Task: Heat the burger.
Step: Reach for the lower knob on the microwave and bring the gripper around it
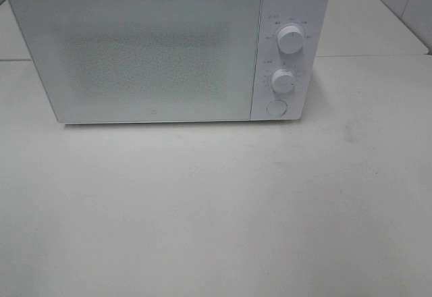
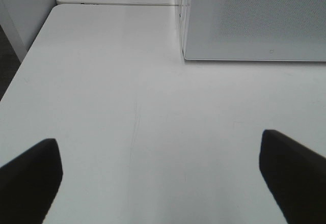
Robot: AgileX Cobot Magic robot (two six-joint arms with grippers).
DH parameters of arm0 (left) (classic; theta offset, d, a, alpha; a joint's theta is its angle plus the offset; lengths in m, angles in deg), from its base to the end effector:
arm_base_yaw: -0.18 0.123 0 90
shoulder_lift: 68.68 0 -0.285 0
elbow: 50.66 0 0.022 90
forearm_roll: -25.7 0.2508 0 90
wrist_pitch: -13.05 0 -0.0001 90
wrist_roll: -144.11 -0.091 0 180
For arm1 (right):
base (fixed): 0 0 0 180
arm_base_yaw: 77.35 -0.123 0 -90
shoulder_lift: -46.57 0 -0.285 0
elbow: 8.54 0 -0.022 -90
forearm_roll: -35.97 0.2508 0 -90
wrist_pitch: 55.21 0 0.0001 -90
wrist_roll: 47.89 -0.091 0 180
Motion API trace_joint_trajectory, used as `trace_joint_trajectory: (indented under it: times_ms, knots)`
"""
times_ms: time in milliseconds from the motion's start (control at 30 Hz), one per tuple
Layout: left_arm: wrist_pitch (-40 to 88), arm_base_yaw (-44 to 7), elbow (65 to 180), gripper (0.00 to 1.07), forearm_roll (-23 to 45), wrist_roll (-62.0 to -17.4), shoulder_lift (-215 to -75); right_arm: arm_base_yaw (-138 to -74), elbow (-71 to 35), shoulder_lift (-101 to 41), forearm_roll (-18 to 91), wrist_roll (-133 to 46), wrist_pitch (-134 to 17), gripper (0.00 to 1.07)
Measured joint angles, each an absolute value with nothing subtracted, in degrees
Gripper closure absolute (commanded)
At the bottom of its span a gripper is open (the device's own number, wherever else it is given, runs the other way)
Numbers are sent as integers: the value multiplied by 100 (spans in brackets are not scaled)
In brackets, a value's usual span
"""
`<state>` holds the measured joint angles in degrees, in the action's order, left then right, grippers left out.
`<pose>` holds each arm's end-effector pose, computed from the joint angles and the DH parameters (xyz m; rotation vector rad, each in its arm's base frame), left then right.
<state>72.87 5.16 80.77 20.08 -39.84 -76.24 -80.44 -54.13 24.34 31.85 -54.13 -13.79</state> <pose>-0.0043 -0.0081 0.2789 -0.0144 2.0199 -0.0182 0.0461 -0.0018 0.3159 0.0332 1.9047 0.0285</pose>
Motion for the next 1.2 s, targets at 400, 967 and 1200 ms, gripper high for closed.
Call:
trace_joint_trajectory:
  times_ms: [400, 967, 1200]
  knots:
    - [7287, 516, 8077, 5, 2008, -3984, -7624, -8044, -5413, 1099, 3185, -5413, -2462, 31]
    - [7287, 516, 8077, 5, 2008, -3984, -7624, -8044, -5413, -625, 3202, -5413, -4559, 31]
    - [7287, 516, 8077, 5, 2008, -3984, -7624, -8044, -5413, -1244, 3156, -5413, -5292, 31]
